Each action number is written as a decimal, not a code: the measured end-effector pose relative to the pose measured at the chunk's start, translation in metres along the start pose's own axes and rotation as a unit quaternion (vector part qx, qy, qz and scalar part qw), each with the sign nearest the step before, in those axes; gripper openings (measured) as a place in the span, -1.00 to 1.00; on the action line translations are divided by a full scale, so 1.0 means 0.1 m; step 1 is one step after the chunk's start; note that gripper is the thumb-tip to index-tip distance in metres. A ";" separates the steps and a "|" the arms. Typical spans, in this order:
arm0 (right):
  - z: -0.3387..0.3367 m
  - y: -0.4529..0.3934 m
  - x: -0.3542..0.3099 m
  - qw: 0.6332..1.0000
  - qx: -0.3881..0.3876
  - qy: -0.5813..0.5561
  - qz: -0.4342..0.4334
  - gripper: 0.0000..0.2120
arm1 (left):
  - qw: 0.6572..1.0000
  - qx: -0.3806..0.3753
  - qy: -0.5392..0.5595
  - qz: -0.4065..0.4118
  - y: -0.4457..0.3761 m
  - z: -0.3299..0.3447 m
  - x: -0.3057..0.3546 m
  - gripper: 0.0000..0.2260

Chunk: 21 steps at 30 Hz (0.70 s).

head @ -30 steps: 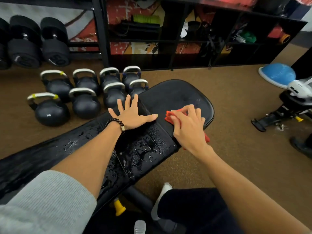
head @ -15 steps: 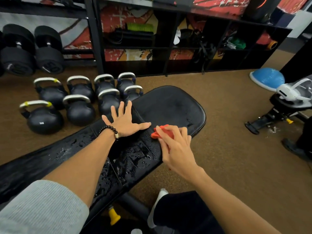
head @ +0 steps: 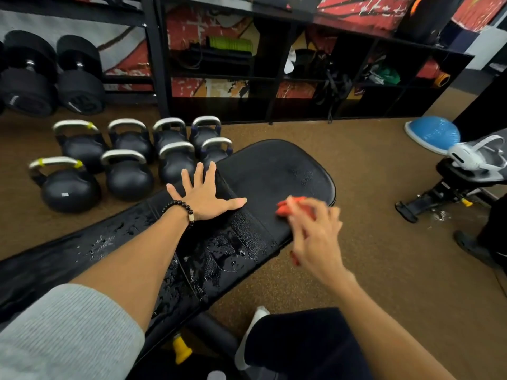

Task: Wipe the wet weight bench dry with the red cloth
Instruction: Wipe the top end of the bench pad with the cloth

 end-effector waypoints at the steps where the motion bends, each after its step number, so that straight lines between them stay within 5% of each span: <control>1: -0.04 -0.15 0.12 0.998 0.019 -0.011 0.061 -0.66 | 1.000 0.000 -0.001 0.000 0.00 0.00 0.00 0.11; 6: -0.05 -0.54 0.23 0.962 0.032 -0.015 0.271 -0.66 | 1.000 -0.003 0.001 -0.001 0.01 -0.01 0.01 0.11; 13: 0.03 0.02 -0.17 0.995 -0.039 0.088 -0.003 -0.57 | 1.000 -0.005 0.005 0.000 0.00 0.00 0.00 0.12; 18: 0.06 -0.83 0.30 0.981 -0.034 0.051 0.185 -0.60 | 1.000 -0.008 0.004 -0.002 0.01 -0.01 0.01 0.11; 21: 0.17 -0.92 0.11 0.979 -0.024 0.110 0.171 -0.63 | 1.000 -0.009 0.003 -0.001 0.02 -0.02 0.02 0.11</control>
Point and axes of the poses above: each hand's wrist, its own y-axis away from the middle knuckle, its own z-axis out of the palm, x = y × z, the point moved 5 cm from there along -y, towards the middle knuckle, and after that the axes turned 13 degrees about z, right-handed, at the moved point
